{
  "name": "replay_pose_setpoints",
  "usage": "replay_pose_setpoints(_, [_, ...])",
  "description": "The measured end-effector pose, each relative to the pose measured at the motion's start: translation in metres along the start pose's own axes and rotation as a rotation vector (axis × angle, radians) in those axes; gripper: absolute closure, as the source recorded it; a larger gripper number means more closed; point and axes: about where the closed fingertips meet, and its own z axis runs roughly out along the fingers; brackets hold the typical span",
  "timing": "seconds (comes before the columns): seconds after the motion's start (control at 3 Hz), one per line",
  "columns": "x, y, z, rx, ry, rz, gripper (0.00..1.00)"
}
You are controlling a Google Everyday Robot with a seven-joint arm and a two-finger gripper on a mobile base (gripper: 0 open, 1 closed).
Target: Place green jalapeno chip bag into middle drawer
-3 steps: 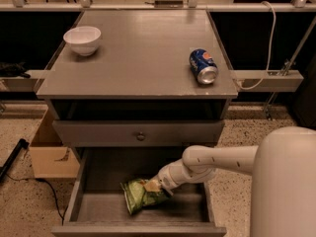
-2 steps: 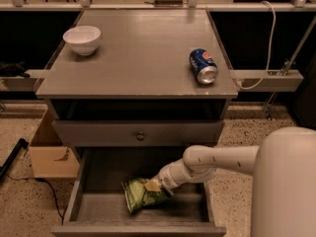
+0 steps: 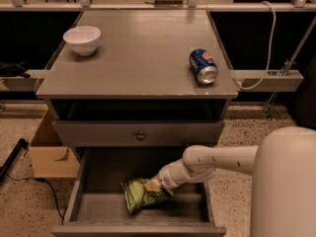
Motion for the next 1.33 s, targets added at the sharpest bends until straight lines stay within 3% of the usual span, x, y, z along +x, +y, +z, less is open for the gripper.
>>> replay_pose_setpoints(0.67, [0.0, 0.0, 0.0, 0.0, 0.0, 0.0, 0.08])
replay_pose_setpoints(1.0, [0.0, 0.0002, 0.0002, 0.0, 0.0, 0.0, 0.0])
replay_pose_setpoints(1.33, [0.0, 0.0002, 0.0002, 0.0, 0.0, 0.0, 0.0])
